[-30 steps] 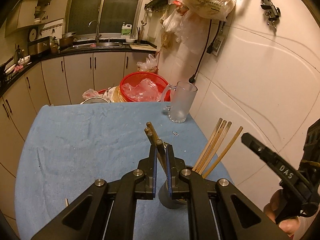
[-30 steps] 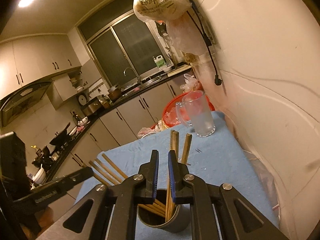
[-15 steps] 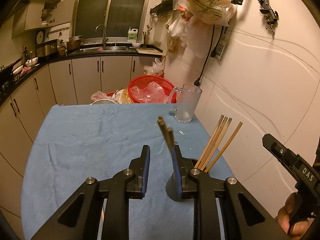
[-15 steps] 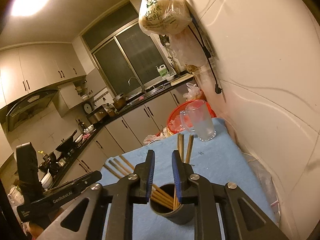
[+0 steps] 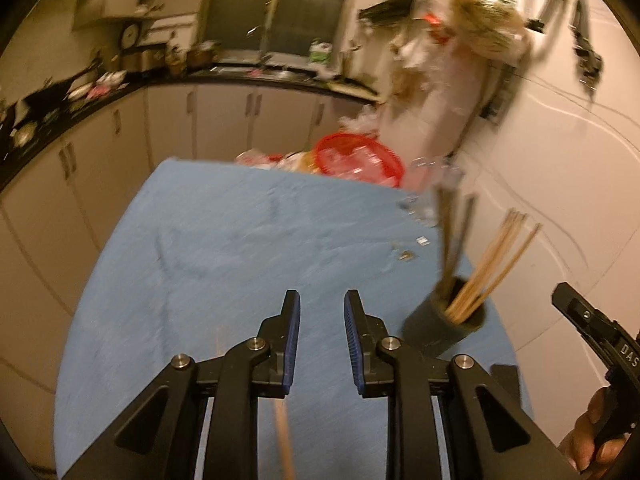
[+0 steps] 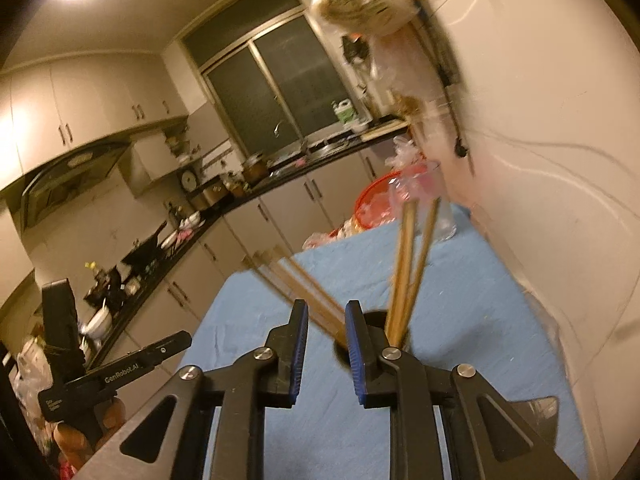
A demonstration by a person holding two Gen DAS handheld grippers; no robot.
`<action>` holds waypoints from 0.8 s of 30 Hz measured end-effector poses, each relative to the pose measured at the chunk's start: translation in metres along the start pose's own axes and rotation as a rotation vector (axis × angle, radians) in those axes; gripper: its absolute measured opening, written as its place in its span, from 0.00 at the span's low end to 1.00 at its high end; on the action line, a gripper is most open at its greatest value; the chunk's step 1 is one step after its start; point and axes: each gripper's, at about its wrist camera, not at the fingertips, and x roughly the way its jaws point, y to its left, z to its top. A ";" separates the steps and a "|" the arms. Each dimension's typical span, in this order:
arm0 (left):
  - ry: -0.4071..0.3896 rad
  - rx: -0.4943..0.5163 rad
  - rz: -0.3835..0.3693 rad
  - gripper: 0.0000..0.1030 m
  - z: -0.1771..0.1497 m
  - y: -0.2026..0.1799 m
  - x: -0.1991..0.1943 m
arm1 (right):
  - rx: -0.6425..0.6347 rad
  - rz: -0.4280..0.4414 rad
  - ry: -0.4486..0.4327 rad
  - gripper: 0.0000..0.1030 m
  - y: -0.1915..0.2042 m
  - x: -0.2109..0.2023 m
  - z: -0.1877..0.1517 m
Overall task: Organize utensils
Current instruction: 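Move both grippers back toward the last chopsticks on the towel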
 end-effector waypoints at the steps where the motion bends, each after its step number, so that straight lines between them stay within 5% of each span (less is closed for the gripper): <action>1: 0.013 -0.022 0.013 0.22 -0.006 0.014 0.001 | -0.013 0.006 0.019 0.26 0.005 0.004 -0.005; 11: 0.169 -0.222 0.132 0.23 -0.069 0.117 0.032 | -0.086 0.032 0.245 0.31 0.039 0.075 -0.081; 17: 0.218 -0.209 0.099 0.23 -0.077 0.111 0.056 | -0.151 -0.004 0.309 0.31 0.044 0.115 -0.124; 24: 0.212 -0.168 0.088 0.29 -0.069 0.097 0.081 | -0.126 0.054 0.334 0.31 0.023 0.132 -0.140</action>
